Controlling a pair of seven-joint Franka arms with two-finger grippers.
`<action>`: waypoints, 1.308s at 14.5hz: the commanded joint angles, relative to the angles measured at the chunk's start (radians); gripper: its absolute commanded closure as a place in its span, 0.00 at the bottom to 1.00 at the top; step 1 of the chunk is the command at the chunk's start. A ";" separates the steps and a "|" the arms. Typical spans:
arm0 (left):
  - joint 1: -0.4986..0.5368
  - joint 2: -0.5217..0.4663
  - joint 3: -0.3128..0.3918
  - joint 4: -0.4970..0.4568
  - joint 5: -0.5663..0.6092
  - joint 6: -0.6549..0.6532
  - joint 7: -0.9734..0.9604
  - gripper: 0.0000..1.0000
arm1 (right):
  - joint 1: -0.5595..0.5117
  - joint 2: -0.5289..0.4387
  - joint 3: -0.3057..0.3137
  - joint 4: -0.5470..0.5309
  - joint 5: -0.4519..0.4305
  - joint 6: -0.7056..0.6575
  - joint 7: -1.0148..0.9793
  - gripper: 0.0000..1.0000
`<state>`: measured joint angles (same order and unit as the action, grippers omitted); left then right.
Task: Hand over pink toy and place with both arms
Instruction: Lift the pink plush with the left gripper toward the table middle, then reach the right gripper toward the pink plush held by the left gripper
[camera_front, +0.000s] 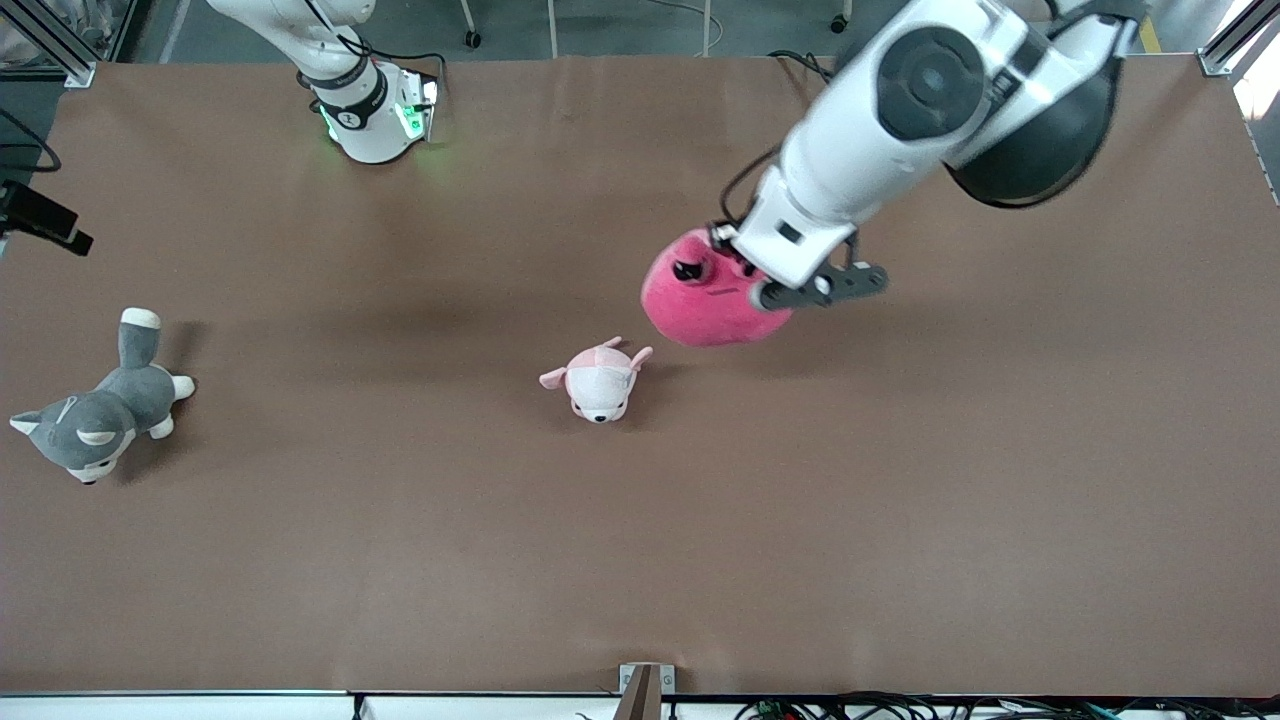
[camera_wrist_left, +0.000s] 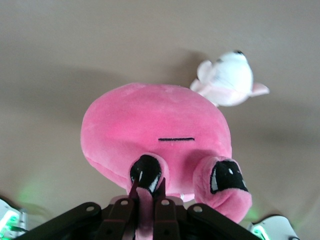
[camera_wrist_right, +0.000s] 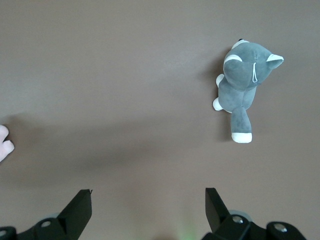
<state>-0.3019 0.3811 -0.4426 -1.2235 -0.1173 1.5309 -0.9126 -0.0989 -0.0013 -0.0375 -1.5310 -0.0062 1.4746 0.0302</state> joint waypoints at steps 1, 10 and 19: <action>-0.090 0.016 0.007 0.052 -0.012 0.024 -0.110 1.00 | -0.012 0.040 0.011 0.003 0.005 0.022 -0.007 0.00; -0.246 0.074 0.013 0.052 -0.012 0.225 -0.259 1.00 | 0.025 0.115 0.021 -0.011 0.059 0.041 0.207 0.00; -0.256 0.076 0.015 0.050 -0.012 0.244 -0.273 1.00 | 0.352 0.109 0.022 -0.046 0.149 0.099 0.917 0.00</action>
<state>-0.5458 0.4504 -0.4377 -1.2010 -0.1176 1.7758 -1.1709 0.1764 0.1262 -0.0081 -1.5560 0.1303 1.5413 0.7957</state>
